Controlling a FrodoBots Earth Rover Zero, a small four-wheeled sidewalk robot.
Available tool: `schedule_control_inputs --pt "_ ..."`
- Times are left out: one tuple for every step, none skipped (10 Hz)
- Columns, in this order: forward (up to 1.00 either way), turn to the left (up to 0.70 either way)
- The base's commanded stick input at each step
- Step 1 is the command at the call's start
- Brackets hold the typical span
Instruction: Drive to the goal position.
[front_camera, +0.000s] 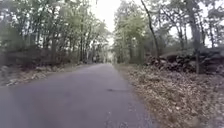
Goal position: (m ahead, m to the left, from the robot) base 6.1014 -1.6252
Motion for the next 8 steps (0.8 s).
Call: schedule_control_inputs --pt "0.7 0.0" --pt "0.7 0.0" --pt "0.7 0.0" --pt "0.7 0.0" --pt "0.7 0.0" --pt "0.7 0.0" --pt "0.7 0.0" --pt "0.7 0.0"
